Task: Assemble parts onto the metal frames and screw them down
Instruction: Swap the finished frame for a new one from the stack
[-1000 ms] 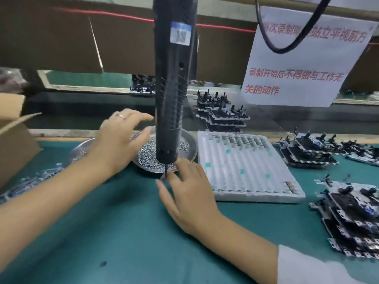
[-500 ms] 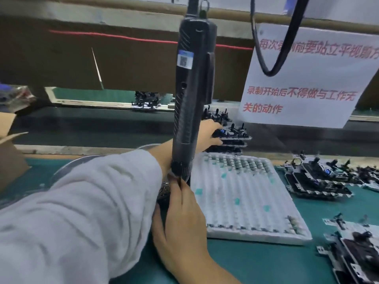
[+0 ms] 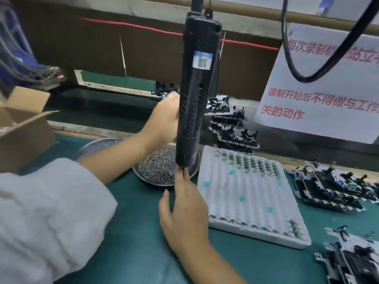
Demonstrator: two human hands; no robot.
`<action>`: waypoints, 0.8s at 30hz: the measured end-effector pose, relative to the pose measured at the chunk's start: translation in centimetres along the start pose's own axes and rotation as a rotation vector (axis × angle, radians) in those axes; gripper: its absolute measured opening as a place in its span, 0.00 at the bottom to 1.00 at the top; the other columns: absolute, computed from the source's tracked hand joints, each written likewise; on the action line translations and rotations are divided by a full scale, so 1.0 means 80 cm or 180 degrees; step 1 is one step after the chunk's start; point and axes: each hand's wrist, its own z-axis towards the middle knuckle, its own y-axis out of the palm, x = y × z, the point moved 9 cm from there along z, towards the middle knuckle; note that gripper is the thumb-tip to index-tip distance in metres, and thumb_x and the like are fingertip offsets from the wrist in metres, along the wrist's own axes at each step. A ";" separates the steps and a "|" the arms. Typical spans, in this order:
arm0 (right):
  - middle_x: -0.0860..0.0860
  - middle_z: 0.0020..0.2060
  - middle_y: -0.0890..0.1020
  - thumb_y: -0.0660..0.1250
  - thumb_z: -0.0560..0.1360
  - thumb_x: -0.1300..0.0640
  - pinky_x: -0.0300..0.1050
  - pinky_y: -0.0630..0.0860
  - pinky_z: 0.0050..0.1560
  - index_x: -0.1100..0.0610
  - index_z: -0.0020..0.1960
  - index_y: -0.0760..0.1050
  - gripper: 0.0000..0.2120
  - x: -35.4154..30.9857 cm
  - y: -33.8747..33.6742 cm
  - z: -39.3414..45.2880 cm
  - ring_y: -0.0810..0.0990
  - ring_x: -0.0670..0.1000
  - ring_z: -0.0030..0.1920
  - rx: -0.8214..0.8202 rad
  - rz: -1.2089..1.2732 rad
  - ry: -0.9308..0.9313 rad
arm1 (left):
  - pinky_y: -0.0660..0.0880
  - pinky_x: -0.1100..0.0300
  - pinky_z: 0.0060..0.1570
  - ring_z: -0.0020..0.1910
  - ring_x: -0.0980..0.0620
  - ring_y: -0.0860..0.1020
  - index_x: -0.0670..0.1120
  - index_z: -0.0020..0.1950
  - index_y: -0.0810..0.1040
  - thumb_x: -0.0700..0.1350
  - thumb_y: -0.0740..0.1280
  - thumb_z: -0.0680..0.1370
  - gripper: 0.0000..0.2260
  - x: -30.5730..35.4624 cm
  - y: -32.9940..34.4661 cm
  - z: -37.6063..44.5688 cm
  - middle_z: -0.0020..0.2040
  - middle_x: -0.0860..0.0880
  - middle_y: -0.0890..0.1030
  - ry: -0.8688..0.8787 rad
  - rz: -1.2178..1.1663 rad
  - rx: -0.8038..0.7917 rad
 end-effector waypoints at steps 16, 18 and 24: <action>0.49 0.54 0.78 0.60 0.78 0.49 0.47 0.71 0.57 0.57 0.58 0.77 0.16 -0.046 -0.007 -0.031 0.75 0.49 0.56 -0.0131 0.0798 -0.0875 | 0.76 0.61 0.39 0.39 0.52 0.81 0.45 0.53 0.82 0.53 0.62 0.78 0.15 -0.035 -0.067 -0.274 0.48 0.50 0.82 0.0602 0.1035 -0.0834; 0.48 0.57 0.78 0.61 0.75 0.39 0.50 0.70 0.59 0.54 0.61 0.77 0.23 -0.069 0.024 -0.050 0.75 0.51 0.57 -0.0737 0.0137 -0.1349 | 0.77 0.61 0.41 0.41 0.53 0.81 0.47 0.53 0.83 0.57 0.66 0.74 0.16 -0.043 -0.066 -0.278 0.49 0.52 0.82 0.0557 0.0954 -0.1053; 0.51 0.60 0.79 0.58 0.75 0.39 0.61 0.72 0.60 0.52 0.63 0.78 0.25 -0.061 0.042 -0.048 0.77 0.57 0.61 -0.0988 -0.0654 -0.1380 | 0.70 0.55 0.51 0.48 0.49 0.79 0.46 0.51 0.82 0.58 0.59 0.75 0.19 -0.113 -0.130 -0.246 0.47 0.50 0.83 -0.0170 0.1421 -0.0270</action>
